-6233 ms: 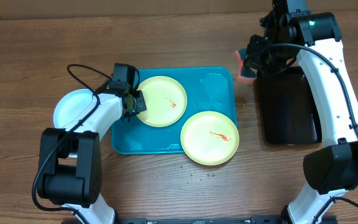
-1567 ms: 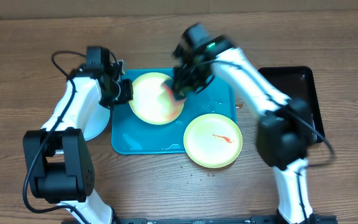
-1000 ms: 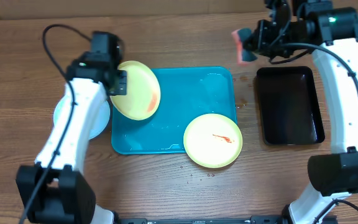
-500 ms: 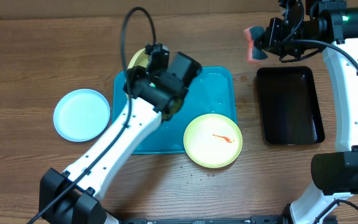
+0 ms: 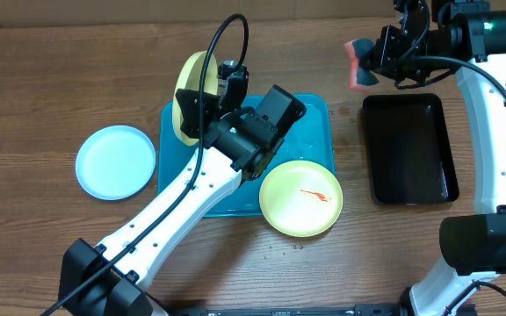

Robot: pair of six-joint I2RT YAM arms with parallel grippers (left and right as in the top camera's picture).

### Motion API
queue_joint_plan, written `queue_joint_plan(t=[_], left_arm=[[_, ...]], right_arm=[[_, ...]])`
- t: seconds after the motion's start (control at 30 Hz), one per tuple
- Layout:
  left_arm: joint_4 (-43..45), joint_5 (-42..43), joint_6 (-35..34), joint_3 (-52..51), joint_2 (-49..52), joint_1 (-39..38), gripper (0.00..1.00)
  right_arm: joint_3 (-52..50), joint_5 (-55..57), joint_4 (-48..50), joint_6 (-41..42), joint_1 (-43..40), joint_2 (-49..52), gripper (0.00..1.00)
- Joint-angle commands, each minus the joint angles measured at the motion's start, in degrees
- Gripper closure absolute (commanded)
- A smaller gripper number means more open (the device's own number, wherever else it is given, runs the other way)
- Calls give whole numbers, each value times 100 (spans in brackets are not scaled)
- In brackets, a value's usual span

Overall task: Clean dirty plates on tray and stack at the side
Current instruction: 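Lift the yellow plate with the left gripper and stack it on the white plate, then release the stack and drag the second yellow plate left with the left gripper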

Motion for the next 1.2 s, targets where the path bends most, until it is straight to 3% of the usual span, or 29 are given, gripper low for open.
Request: queue_joint_plan(t=[0.0,0.2,0.37,0.47,0.6,0.73,1.1,1.17], left_arm=[[-243,1073,-262,107,-48,282,96],[-732,4188,-498,107,-48,1764,95],[-671,6769,326,107,-46,3727,96],[-575,7871,667,50,-37,4983,96],[-411,8094,778,-129,101,6336,96],[0,8413,774,-411,361,7079,96],[483,8583,767,-660,1405,7252,96],[457,8583,778,-660,1412,7252,86]], right_arm=[[26,-33,7,-48,-15,-28,96],[24,-33,-9,-48,-15,-28,96],[26,-33,-9,-48,-15,-28,96],[26,-35,-9,-48,-11,-28,96],[24,-33,-48,-26,-11,-28,96],[24,-33,-48,-26,-11,-28,96],[24,-33,-52,-26,-11,-28,96],[24,-33,-52,-26,-11,-28,96]])
